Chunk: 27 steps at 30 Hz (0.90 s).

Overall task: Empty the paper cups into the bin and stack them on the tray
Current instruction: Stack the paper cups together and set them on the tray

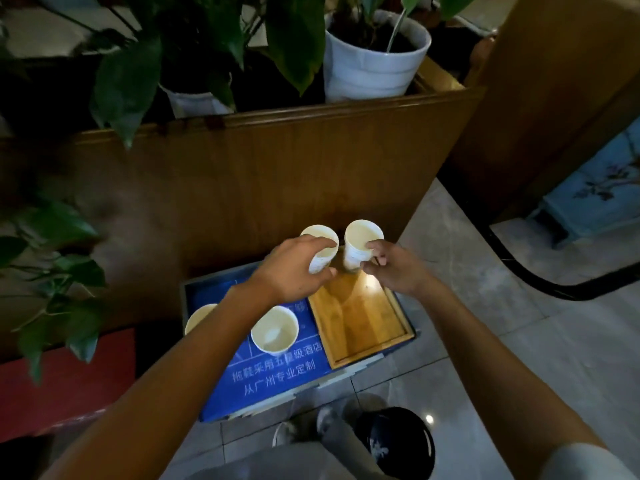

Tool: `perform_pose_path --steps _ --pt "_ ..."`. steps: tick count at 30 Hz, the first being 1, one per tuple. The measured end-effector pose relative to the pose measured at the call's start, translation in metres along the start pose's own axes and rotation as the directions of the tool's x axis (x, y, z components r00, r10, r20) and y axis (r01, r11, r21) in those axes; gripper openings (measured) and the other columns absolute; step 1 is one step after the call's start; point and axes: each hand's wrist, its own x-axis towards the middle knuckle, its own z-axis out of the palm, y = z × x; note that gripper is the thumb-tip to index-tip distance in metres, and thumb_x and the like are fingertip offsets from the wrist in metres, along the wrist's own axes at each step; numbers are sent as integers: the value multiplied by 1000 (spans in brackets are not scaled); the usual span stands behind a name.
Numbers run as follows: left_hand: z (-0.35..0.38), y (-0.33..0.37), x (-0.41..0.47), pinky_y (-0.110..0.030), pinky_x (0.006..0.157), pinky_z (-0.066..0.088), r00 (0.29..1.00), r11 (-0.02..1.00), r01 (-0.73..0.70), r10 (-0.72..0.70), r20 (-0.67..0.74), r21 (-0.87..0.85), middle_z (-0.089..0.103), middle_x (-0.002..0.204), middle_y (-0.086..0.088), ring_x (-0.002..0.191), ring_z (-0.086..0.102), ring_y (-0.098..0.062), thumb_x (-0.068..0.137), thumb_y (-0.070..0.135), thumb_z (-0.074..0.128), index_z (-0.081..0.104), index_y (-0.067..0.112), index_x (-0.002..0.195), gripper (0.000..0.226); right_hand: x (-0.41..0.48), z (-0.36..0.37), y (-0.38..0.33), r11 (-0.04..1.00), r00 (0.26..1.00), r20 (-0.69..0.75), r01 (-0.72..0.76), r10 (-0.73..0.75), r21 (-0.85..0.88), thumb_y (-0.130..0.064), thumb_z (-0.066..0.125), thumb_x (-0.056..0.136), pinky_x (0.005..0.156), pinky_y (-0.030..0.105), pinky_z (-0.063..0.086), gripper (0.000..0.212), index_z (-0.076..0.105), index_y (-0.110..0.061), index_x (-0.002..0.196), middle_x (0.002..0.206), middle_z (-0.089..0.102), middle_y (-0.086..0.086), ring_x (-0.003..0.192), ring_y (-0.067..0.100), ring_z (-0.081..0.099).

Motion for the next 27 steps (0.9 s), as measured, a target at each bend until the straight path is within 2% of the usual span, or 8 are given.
perform_pose_path --steps 2,5,8,12,15,17,22,27 --pt "-1 -3 18 -44 102 46 1000 999 23 -24 11 37 55 137 -3 124 52 -24 85 41 64 49 25 135 54 12 -7 -2 1000 999 -34 11 -11 -9 -35 67 85 100 43 48 55 49 -21 136 133 61 12 117 32 59" --pt "6 -9 44 -46 99 47 995 992 83 -87 41 91 54 137 -3 122 52 -26 83 41 66 47 27 135 57 29 -13 -4 995 994 -87 56 -63 -81 -36 72 80 95 36 45 61 49 -23 136 131 62 9 117 32 58" --pt "18 -16 69 -49 100 46 981 974 170 -181 67 152 50 140 -4 124 49 -29 81 42 69 42 27 138 65 48 -15 -2 989 992 -68 102 -109 -103 -35 79 74 91 30 42 71 48 -24 136 129 62 3 118 28 58" --pt "39 -25 93 -51 105 41 958 948 243 -267 100 205 38 149 -4 131 39 -31 74 45 75 33 30 144 83 75 -16 1 979 988 27 156 -153 -133 -33 86 66 109 38 36 91 40 -19 144 144 49 5 135 28 42" --pt "51 -29 106 -54 103 41 935 919 279 -326 139 280 29 152 -8 133 34 -36 71 48 77 27 34 146 91 92 -13 5 978 983 151 129 -104 -165 -38 87 63 116 44 28 107 26 -25 150 156 31 8 145 32 23" --pt "58 -31 114 -55 101 43 918 903 309 -366 155 299 26 152 -8 133 33 -38 71 48 77 26 36 146 92 101 -12 8 979 977 192 123 -91 -164 -38 88 60 114 44 31 112 23 -28 150 155 29 9 143 34 27" --pt "70 -31 125 -52 94 49 889 865 382 -440 127 324 32 147 -8 128 37 -39 67 44 81 29 36 142 91 118 -10 8 947 963 222 206 -152 -246 -38 89 54 102 38 43 100 38 -24 139 133 50 9 124 31 47" --pt "70 -33 126 -50 85 53 884 851 394 -454 111 346 35 139 -8 123 40 -39 63 43 83 34 36 134 86 122 -8 9 952 968 213 185 -134 -243 -37 90 51 92 39 46 93 40 -27 129 125 51 9 115 31 52"
